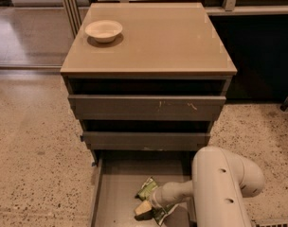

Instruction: Pick green jalapeno chip bag from bottom drawer and place on counter

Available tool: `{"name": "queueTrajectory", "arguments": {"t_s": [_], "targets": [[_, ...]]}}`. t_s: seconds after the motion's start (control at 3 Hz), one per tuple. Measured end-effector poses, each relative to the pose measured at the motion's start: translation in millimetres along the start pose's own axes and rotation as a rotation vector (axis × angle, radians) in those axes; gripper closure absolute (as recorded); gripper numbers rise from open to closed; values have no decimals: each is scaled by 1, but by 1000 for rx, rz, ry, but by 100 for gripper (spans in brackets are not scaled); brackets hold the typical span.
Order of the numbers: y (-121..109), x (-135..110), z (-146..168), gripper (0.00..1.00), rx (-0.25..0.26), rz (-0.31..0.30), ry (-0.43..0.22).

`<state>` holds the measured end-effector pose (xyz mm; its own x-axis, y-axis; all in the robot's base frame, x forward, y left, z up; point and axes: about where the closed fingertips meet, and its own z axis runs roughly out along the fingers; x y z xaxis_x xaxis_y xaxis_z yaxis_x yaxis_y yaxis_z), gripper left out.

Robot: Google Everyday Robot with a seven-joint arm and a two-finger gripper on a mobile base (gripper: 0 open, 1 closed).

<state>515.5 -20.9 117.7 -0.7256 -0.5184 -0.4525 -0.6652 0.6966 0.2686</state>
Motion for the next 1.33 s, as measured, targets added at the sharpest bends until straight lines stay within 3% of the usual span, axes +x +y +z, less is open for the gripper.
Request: {"name": "queueTrajectory", "arguments": {"t_s": [0.33, 1.33], "targets": [[1, 3, 10, 19, -13, 11, 32], [2, 1, 7, 88, -14, 10, 32]]}}
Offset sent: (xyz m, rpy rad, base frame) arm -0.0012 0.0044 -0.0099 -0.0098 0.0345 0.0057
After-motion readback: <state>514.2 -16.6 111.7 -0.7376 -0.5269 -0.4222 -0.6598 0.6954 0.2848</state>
